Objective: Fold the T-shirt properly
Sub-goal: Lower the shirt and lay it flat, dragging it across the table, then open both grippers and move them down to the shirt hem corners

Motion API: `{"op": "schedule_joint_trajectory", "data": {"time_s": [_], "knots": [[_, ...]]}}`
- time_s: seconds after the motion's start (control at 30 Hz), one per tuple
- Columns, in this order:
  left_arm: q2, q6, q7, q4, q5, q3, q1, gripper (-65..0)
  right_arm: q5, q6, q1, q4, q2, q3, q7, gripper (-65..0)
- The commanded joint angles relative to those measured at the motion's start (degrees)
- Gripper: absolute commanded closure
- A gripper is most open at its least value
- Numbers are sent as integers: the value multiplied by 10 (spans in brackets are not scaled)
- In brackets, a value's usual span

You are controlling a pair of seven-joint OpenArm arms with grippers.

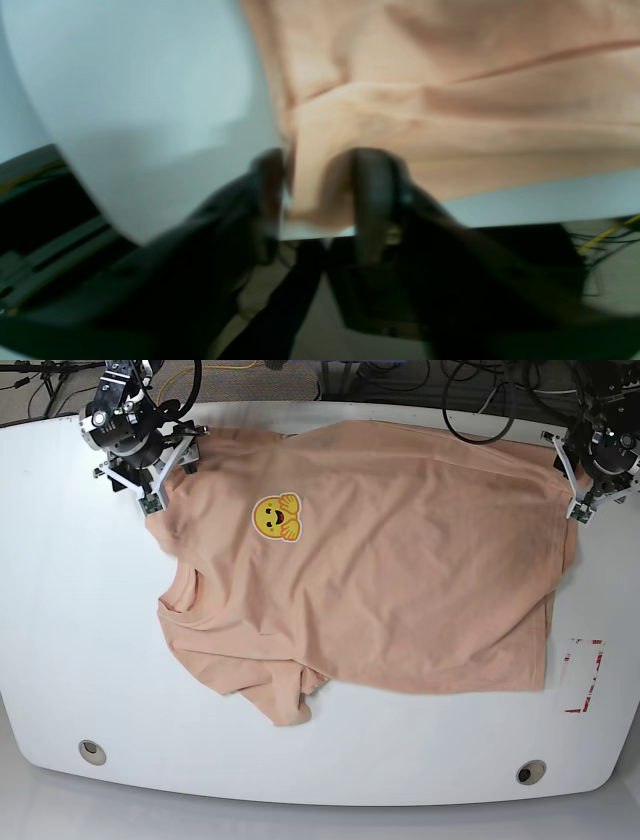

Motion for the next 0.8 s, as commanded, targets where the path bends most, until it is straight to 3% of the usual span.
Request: {"op": "schedule_joint_trajectory", "data": {"time_s": [0.0,0.47,0.77], "knots": [[-6,2,-4,9,0,-2,-7,-372,5,-1,14,11,4,4,11,-422],[-7,2,-3,9,-1,-4,-120,-372,3,-4,159,-25,2,5,11,-423],[-6,2,-3,-2,0,15,-246,-372,2,-4,324,-175,37,4,19,-423]]}}
